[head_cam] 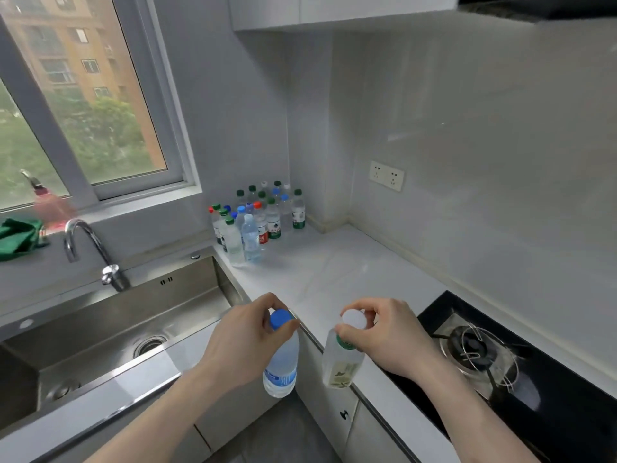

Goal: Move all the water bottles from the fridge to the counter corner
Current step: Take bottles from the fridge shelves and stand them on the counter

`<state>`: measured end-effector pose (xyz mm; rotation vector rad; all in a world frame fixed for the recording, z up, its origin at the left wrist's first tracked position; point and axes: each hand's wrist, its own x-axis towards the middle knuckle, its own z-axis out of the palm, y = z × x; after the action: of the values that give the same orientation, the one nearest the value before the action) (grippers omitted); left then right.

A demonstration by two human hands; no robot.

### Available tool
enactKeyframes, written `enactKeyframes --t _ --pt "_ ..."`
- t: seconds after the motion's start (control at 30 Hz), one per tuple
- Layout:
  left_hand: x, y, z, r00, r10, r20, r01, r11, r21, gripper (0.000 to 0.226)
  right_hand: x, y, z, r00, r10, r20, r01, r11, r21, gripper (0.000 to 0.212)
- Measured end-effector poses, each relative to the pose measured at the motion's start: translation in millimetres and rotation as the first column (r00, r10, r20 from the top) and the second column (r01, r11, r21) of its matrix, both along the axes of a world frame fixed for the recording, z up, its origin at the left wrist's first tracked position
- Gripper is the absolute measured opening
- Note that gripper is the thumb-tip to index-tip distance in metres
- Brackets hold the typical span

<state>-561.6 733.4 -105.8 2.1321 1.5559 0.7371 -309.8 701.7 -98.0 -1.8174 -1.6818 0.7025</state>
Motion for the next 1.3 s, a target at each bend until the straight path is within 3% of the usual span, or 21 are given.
enactKeyframes --t 0.33,0.83,1.3 --pt "-12.2 96.0 -23.3 0.997 0.068 0.025 -0.067 0.996 -0.056 0.022 -7.5 108.7 -10.9 0.994 0.094 0.055 -0.091 0.994 -0.056 0.019" --pt "1.9 232.1 -27.6 0.967 0.222 -0.124 -0.233 0.969 -0.081 0.022 15.7 269.8 -22.1 0.975 0.202 0.095 -0.195 0.978 -0.077 0.024" --pt "-8.9 414.7 -50.2 0.94 0.015 -0.34 -0.047 0.995 -0.085 0.033 -3.0 397.6 -45.6 0.988 0.113 0.109 -0.097 0.985 -0.144 0.02"
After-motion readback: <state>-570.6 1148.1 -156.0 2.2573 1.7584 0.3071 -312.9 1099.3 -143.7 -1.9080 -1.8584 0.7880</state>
